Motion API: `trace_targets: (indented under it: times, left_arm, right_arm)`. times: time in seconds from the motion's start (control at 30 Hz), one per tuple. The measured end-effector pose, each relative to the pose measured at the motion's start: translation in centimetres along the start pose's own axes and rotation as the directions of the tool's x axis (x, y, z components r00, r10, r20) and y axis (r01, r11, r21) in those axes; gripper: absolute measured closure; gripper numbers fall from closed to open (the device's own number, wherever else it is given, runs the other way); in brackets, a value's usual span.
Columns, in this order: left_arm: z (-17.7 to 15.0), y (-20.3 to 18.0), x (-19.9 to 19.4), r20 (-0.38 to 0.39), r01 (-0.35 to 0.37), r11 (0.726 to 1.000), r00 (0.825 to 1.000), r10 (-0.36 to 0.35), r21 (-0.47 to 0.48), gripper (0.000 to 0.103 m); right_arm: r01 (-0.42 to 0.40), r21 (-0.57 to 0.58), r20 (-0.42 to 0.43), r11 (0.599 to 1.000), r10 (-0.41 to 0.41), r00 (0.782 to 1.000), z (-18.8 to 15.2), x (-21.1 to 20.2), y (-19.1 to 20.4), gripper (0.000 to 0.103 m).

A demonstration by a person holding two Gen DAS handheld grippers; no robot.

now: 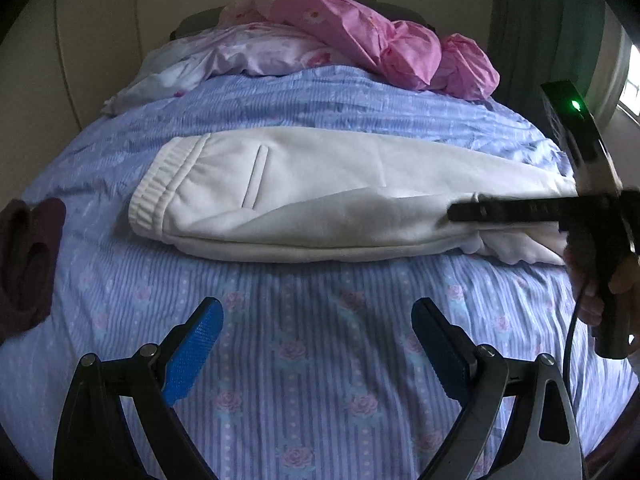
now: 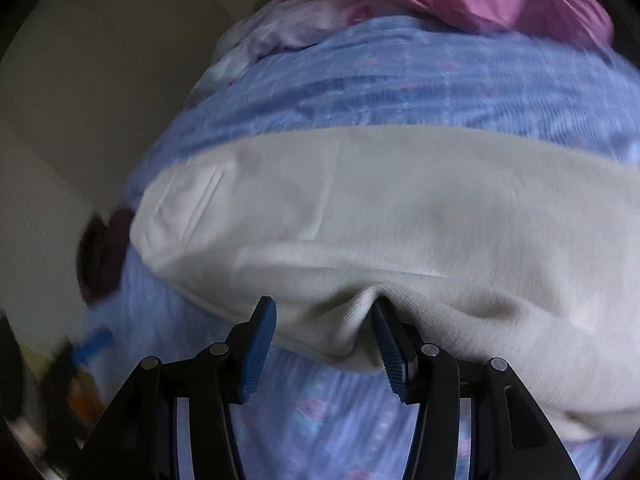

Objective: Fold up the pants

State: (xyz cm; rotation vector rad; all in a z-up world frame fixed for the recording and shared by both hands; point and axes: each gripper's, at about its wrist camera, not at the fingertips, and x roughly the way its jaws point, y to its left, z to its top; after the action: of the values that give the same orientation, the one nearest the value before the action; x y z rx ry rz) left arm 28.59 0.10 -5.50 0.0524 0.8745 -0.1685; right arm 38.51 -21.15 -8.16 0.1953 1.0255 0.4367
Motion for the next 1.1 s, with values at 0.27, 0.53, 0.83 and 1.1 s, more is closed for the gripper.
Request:
trace_targets:
  times: [0.27,0.53,0.83,1.1]
  left_arm:
    - [0.1,-0.3,-0.2,0.007,-0.005,1.0,1.0,0.005,0.008,0.006]
    - [0.0,-0.4,0.0,0.0,-0.01,1.0,1.0,0.01,0.01,0.006]
    - [-0.2,-0.5,0.0,-0.005,-0.02,1.0,1.0,0.02,0.009,0.006]
    - [-0.2,0.8,-1.0,0.011,-0.013,0.998,1.0,0.014,-0.062,0.007]
  right_arm:
    - [0.055,-0.25,-0.072,0.967,-0.075,0.995,-2.8,1.1,1.8,0.052]
    - [0.088,-0.288,-0.11,0.954,-0.124,0.986,-4.5,2.5,1.4,0.061]
    - [0.185,-0.191,-0.043,0.964,-0.197,0.98,-3.7,3.7,1.6,0.077]
    - [0.139,-0.217,-0.007,0.966,-0.144,0.99,-4.1,-2.5,5.5,0.087]
